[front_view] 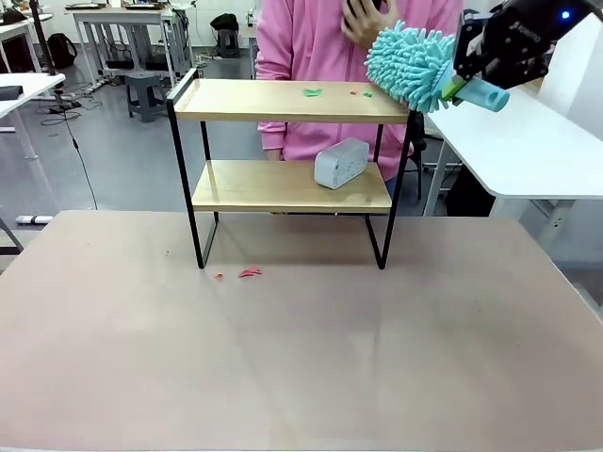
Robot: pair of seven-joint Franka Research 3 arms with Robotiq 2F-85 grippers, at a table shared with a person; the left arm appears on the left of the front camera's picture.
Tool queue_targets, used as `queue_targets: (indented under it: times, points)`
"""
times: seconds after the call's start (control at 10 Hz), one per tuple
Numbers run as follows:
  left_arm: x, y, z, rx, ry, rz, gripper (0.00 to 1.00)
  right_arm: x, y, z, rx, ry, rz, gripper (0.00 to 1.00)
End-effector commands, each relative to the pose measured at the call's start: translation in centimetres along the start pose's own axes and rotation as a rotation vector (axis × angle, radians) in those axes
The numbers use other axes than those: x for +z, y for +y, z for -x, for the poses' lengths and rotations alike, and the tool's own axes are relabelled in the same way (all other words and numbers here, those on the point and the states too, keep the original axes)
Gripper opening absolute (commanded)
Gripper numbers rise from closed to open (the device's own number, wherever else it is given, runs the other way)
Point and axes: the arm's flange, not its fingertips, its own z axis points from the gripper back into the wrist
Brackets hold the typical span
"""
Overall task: Clean the shelf.
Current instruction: Clean the remaining tier of the Shelf with the Duster once objects are removed.
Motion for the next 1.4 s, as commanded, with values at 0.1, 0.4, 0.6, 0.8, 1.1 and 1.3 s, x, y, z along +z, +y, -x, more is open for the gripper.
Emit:
queue_targets:
  times: [0.1, 0.4, 0.6, 0.8, 1.1, 1.3]
  points:
    - [-0.2, -0.1, 0.2, -0.016, -0.018, 0.018, 1.0, -1.9, 1.4, -0.6, 0.019, 0.01, -0.001, 0.13]
    - [-0.2, -0.1, 0.2, -0.016, -0.018, 0.018, 1.0, -3.9, 2.9, -0.5, 0.081, 0.107, -0.068, 0.13]
    - [-0.2, -0.1, 0.2, -0.016, -0.018, 0.018, 1.0, -4.6, 3.8, -0.4, 0.132, 0.155, -0.134, 0.13]
    - [-0.2, -0.1, 0.2, -0.016, -0.018, 0.018, 1.0, -4.8, 3.9, -0.6, 0.195, 0.272, -0.233, 0.13]
    - [-0.2, -0.1, 0.2, -0.016, -0.018, 0.018, 1.0, -3.3, 2.9, 0.0, 0.333, 0.507, -0.369, 0.13]
    - [-0.2, -0.1, 0.2, -0.016, -0.018, 0.018, 1.0, -2.3, 1.8, 1.1, 0.417, 0.733, -0.485, 0.13]
